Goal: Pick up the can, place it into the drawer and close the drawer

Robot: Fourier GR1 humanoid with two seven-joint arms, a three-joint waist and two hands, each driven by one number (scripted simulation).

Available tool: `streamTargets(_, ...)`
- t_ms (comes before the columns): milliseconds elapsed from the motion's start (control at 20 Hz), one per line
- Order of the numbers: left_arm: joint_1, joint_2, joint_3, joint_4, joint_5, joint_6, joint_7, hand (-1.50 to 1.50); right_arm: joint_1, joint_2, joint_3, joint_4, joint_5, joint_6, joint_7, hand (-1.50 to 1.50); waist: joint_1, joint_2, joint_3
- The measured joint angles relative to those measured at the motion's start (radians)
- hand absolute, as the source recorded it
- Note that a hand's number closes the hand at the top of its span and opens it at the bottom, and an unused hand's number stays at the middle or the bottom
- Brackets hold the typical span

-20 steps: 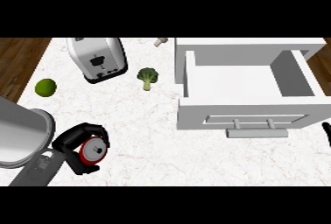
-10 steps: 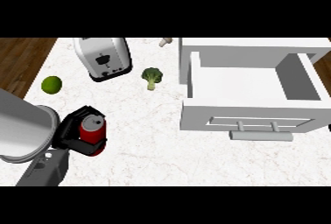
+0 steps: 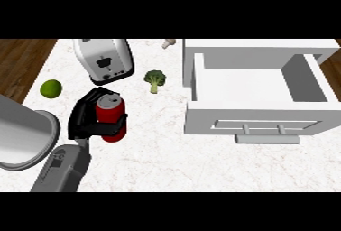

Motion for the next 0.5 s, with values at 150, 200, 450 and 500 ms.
streamTargets(150,-0.022,-0.017,-0.036,-0.127,-0.032,0.068,0.101,1.50,-0.017,-0.004,-0.002,-0.007,0.000,-0.004,0.017,-1.50,-0.003,0.001,0.000)
streamTargets(200,-0.042,-0.023,-0.040,-0.130,-0.042,0.079,0.112,1.50,-0.018,0.000,0.001,0.001,0.009,-0.002,0.006,-1.50,-0.005,0.002,-0.001)
streamTargets(450,-0.117,-0.059,-0.088,-0.245,-0.088,0.152,0.265,1.50,-0.023,-0.003,-0.012,0.000,-0.007,0.005,0.013,-1.50,-0.011,0.004,-0.001)
streamTargets(500,-0.134,-0.069,-0.102,-0.264,-0.099,0.166,0.300,1.50,-0.020,-0.002,-0.012,-0.007,-0.007,0.007,0.017,-1.50,-0.012,0.004,-0.001)
